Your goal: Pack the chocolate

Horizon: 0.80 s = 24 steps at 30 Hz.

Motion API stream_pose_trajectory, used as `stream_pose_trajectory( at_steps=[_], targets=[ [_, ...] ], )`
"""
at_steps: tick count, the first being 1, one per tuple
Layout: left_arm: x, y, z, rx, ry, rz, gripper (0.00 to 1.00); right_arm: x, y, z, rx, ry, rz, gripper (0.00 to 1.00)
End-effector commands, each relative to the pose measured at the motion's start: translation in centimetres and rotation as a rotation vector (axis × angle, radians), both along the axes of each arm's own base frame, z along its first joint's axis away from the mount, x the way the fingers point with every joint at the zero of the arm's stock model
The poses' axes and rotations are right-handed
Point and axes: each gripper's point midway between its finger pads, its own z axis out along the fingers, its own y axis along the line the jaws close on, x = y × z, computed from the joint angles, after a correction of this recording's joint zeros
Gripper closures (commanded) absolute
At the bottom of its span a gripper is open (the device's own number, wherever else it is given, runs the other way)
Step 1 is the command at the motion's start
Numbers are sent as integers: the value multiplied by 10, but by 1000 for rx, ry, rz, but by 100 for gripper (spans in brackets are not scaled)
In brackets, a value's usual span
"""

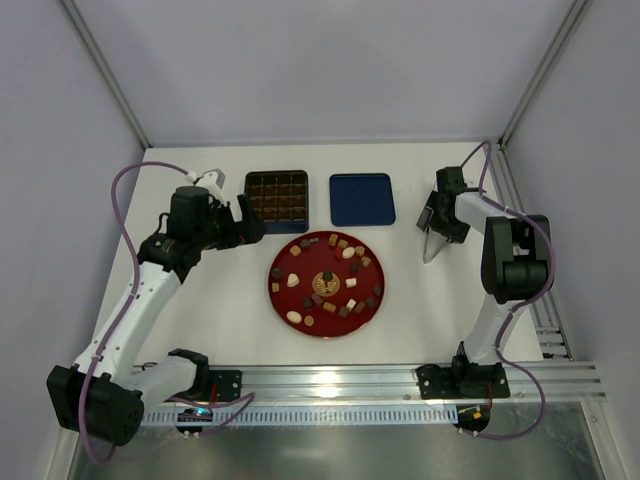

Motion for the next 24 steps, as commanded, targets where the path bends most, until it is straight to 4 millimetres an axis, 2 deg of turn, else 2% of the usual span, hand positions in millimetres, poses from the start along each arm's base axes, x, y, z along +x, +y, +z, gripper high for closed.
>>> stream_pose_trajectory(
  at_steps=[1, 5, 13, 16, 24],
  targets=[
    [1, -3, 3, -17, -9, -8, 0, -5, 0, -14, -7, 60, -6, 18],
    [1, -3, 2, -16, -8, -8, 0, -4, 0, -16, -7, 66, -11, 22],
    [0, -4, 2, -20, -8, -11, 0, -9, -1, -14, -22, 76, 4, 39],
    [0, -4, 2, -21, -5, -13, 0, -8, 1, -1, -52, 48, 34, 41],
    [1, -3, 1, -18, -5, -8, 0, -3, 20, 55, -47, -65, 110, 41]
  ],
)
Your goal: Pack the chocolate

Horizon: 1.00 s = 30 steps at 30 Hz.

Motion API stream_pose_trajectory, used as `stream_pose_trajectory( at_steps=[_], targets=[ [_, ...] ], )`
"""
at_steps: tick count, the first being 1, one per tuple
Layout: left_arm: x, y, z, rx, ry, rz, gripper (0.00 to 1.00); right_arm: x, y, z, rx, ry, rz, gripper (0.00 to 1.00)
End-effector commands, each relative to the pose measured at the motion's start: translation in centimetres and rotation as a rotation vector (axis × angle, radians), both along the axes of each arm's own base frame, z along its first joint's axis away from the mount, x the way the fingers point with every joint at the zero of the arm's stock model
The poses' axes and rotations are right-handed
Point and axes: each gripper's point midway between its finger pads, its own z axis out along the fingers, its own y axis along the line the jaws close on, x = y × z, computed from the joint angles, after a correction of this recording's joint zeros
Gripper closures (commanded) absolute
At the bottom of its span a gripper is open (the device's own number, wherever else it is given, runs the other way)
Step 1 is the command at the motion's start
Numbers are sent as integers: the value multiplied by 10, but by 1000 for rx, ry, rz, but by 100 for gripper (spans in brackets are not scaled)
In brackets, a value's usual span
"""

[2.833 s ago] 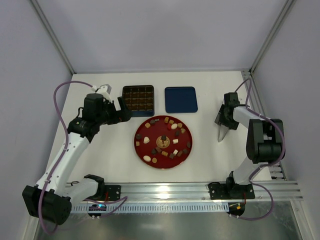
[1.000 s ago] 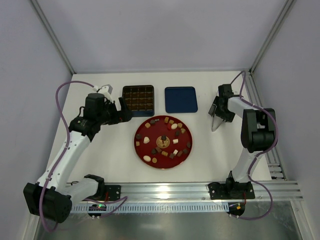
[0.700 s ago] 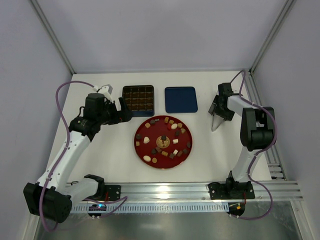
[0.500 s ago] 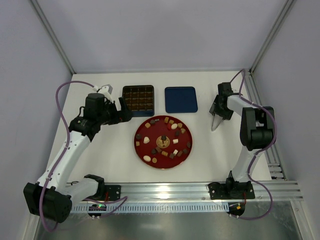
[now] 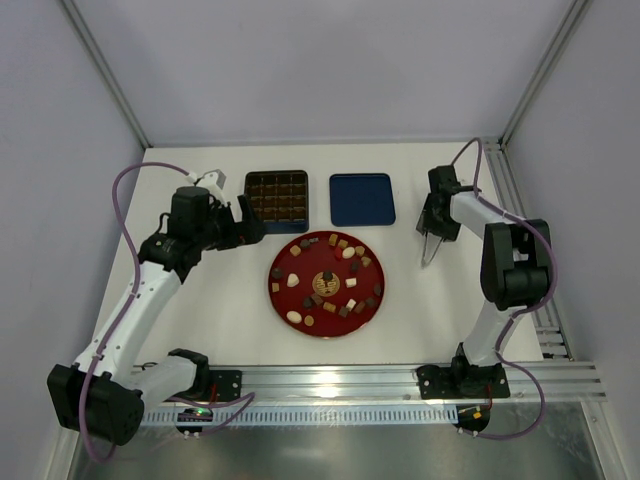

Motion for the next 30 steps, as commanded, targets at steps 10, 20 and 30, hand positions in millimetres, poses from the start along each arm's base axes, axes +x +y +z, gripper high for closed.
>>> stream_pose_trajectory(
  at_steps=[10, 20, 30],
  targets=[
    [2, -2, -1, -10, -1, -3, 0, -5, 20, 86, 14, -171, 88, 41],
    [2, -1, -4, -4, 6, 0, 0, -19, 28, 125, 45, -248, 122, 46],
    [4, -1, -9, 6, 23, 1, 0, -36, 40, 157, 80, -313, 174, 50]
  ],
)
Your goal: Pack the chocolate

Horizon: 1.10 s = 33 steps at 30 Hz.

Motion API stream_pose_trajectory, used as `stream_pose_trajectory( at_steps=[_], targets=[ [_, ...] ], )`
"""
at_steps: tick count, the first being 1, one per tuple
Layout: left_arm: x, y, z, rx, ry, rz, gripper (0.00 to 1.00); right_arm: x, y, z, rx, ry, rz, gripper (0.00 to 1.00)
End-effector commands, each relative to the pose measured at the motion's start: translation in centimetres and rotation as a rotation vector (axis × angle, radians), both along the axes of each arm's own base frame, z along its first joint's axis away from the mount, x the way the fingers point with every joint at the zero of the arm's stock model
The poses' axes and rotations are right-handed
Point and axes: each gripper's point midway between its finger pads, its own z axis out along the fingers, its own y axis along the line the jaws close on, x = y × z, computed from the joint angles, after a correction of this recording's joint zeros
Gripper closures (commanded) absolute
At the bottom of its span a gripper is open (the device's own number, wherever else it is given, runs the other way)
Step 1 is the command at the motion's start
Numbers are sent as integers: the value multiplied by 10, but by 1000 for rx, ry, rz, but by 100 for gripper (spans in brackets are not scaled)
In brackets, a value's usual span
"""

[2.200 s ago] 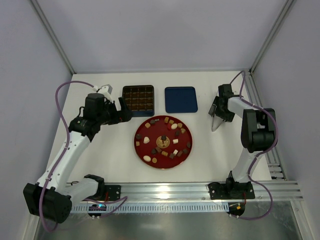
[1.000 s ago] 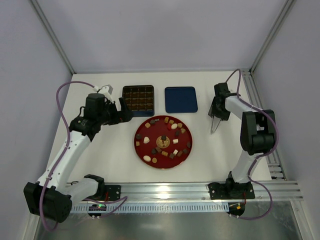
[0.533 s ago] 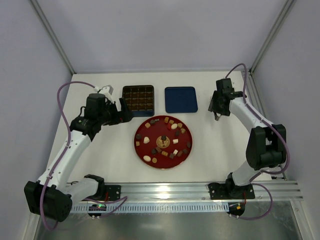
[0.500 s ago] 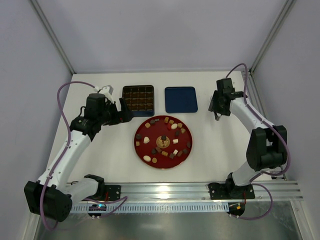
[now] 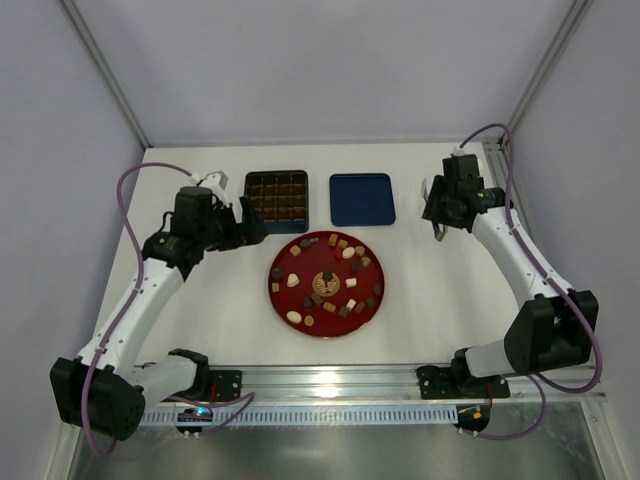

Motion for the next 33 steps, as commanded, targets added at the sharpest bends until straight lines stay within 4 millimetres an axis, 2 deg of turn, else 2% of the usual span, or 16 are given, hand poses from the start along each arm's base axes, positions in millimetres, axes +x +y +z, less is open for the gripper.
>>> stream_pose_trajectory(
  at_steps=[1, 10, 17, 28, 33],
  targets=[
    [3, 0, -1, 0, 0, 2, 0, -7, 13, 22, 23, -52, 56, 51],
    [4, 2, -3, 14, 5, 12, 0, -25, 43, 41, 61, -72, 149, 53],
    [5, 2, -6, 20, 12, 13, 0, -56, 71, 54, 121, -68, 232, 56],
    [5, 3, -8, 26, 20, 15, 0, -116, 122, 50, 184, 21, 375, 57],
    [5, 3, -9, 28, 24, 15, 0, -139, 132, 39, 180, 77, 400, 57]
  ],
)
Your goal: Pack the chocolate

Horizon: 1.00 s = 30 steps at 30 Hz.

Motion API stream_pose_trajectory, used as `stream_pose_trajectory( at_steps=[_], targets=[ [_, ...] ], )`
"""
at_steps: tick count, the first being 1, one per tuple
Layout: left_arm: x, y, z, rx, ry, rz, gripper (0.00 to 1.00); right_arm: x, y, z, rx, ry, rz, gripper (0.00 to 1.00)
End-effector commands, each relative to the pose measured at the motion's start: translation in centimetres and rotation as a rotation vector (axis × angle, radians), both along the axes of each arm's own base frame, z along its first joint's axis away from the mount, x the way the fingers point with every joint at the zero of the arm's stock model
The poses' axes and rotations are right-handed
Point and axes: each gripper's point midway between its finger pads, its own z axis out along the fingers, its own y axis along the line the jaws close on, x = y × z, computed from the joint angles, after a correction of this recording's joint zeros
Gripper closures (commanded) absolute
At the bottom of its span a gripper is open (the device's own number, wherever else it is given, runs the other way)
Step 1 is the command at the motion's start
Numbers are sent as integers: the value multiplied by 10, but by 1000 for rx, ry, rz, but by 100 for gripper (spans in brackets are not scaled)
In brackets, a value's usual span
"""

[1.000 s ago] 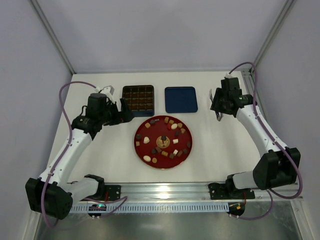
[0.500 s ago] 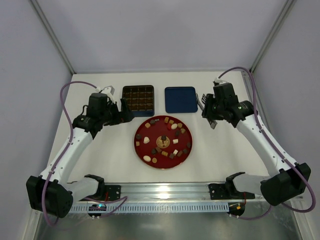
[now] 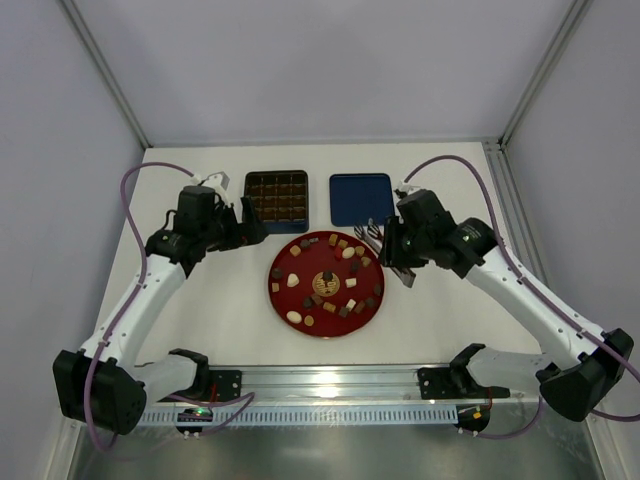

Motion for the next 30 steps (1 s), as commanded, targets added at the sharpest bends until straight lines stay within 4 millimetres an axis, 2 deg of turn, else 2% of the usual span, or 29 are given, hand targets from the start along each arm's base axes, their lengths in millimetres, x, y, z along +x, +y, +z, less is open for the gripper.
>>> stream_pose_trajectory(
  at_steps=[1, 5, 12, 30],
  targets=[
    [1, 1, 0, 8, -3, 4, 0, -20, 1, -5, 15, 44, -14, 57],
    [1, 1, 2, 4, -5, 0, 0, -35, 8, -17, 20, 80, 2, 57],
    [1, 1, 0, 4, 0, 1, 0, -45, 22, -37, 20, 127, 20, 57],
    [-1, 1, 4, 1, -13, -3, 0, -42, 29, -62, -29, 171, 9, 58]
  ],
)
